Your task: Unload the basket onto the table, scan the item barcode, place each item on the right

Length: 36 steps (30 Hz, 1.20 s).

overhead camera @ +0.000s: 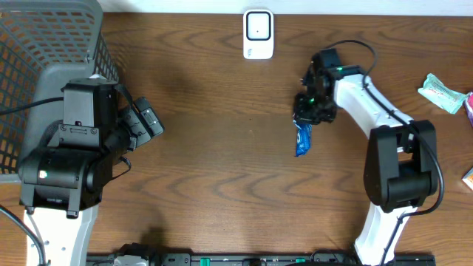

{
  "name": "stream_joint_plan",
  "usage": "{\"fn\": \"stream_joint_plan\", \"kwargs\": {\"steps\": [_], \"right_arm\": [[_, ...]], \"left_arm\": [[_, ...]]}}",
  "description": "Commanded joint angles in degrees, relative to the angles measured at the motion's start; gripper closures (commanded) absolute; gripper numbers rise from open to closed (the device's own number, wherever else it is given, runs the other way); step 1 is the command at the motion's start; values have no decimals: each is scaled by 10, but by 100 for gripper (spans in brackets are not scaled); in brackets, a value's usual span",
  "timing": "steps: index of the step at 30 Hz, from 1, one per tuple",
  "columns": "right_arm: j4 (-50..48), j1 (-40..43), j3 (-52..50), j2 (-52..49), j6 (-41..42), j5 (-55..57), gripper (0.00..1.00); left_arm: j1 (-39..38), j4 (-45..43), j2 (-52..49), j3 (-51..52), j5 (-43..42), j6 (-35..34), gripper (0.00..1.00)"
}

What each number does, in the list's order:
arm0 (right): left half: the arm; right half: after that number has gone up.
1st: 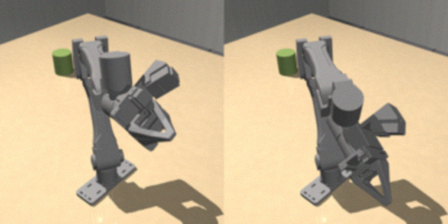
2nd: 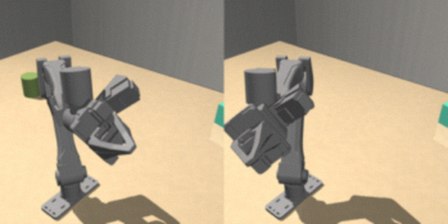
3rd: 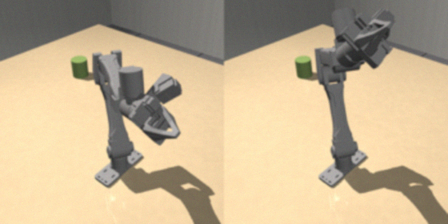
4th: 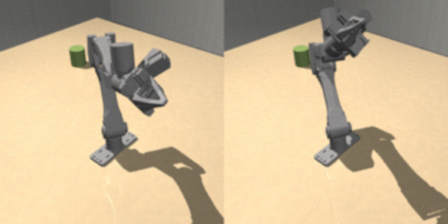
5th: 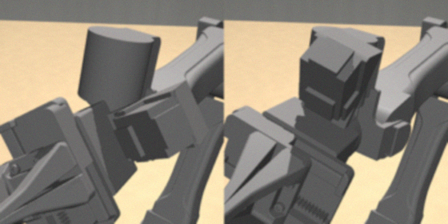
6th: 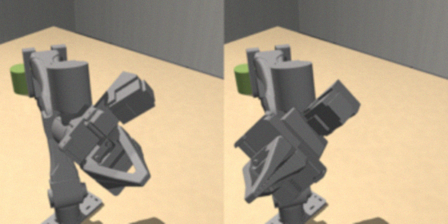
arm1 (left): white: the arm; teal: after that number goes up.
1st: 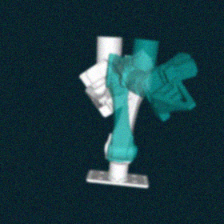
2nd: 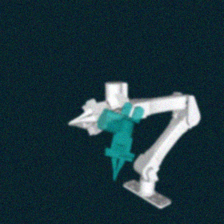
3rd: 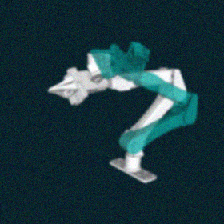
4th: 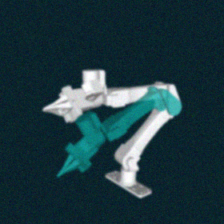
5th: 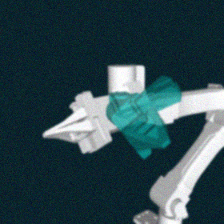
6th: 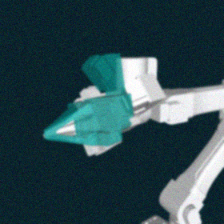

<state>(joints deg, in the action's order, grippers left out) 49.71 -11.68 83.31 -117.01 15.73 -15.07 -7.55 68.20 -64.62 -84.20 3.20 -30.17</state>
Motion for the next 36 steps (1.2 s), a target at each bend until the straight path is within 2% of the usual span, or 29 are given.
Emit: {"fn": "stream_joint_plan", "kwargs": {"steps": [1, 8, 14, 17, 19, 23, 29, 32, 36], "right_arm": [[-20, -25, -20, -4, 24, -13, 94], [-84, -57, -56, -4, 50, -13, 99], [-84, -64, -19, -2, 39, -68, 99], [-34, -56, 34, 2, 15, -57, 99], [25, -44, 85, 5, 10, -10, 93], [101, -19, 135, 5, 10, 111, 89], [109, 13, 102, 3, 10, 151, 85], [83, 16, 63, 3, 28, 129, 89], [24, 9, 8, 3, 29, 71, 89]], "left_arm": [[3, 2, -1, -4, 7, 1, 2], [3, 2, -1, -4, 7, 1, 2], [3, 2, -1, -4, 7, 1, 2], [3, 2, -1, -4, 7, 2, 2], [3, 2, -1, -4, 7, 1, 2], [3, 2, -1, -4, 7, 2, 2], [3, 2, -1, -4, 7, 1, 2], [3, 2, -1, -4, 7, 1, 2], [3, 2, -1, -4, 7, 1, 2]]}}
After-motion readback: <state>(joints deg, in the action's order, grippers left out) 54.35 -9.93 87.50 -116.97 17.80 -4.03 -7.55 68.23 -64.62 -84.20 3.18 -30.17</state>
